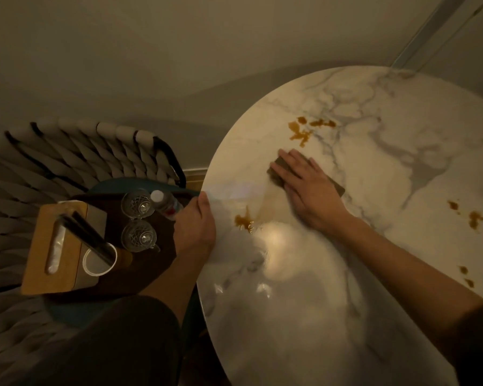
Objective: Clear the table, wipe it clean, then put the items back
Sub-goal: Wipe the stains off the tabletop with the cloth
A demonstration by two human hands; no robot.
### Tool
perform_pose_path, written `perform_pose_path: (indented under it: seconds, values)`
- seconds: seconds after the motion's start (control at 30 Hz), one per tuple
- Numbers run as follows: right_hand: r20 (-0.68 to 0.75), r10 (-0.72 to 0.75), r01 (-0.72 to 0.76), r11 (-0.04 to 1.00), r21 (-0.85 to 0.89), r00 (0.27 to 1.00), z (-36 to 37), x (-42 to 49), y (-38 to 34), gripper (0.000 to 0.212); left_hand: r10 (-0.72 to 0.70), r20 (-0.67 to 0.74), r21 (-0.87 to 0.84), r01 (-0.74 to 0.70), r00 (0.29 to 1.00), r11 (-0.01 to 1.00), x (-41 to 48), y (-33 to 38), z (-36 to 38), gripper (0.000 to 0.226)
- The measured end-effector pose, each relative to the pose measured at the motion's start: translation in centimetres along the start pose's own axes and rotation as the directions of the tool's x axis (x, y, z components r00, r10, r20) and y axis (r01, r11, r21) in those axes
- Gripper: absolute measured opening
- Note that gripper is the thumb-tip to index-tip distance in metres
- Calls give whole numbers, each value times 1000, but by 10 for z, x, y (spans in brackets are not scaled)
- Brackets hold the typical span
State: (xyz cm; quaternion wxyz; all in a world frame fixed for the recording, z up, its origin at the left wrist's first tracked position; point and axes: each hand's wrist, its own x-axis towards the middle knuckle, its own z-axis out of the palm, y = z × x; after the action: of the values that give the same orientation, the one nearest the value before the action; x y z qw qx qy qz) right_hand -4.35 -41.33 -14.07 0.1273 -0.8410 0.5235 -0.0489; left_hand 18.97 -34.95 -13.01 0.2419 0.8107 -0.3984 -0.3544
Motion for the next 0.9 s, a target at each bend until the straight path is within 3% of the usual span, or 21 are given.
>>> perform_pose_path:
  seconds: [0.13, 0.3, 0.47, 0.6, 0.73, 0.8, 0.9]
  values:
    - [-66, 122, -122, 992, 12, 990, 3, 21, -24, 52, 17, -9, -12, -17, 1000, 1000, 3, -4, 3, 55]
    - [8, -53, 53, 998, -14, 999, 14, -44, -47, 53, 22, -2, -17, -22, 1000, 1000, 4, -2, 2, 54]
    - [-2, 162, -161, 985, 55, 987, 9, -116, -45, 53, 23, 3, -33, -23, 1000, 999, 4, -4, 3, 55]
    - [40, -15, 10, 993, 117, 999, 18, -146, -92, 60, 35, -3, -40, -35, 999, 999, 3, -5, 2, 52]
    - [121, -246, 244, 969, 33, 962, 32, -120, -119, 64, 41, -4, -35, -42, 999, 999, 5, -7, 3, 54]
    - [105, -263, 263, 965, 19, 959, 34, -87, -109, 63, 47, -9, -34, -47, 999, 998, 5, -7, 4, 58]
    - [24, -122, 122, 992, -13, 992, 26, -29, -71, 59, 37, -10, -27, -37, 999, 999, 6, -7, 5, 56]
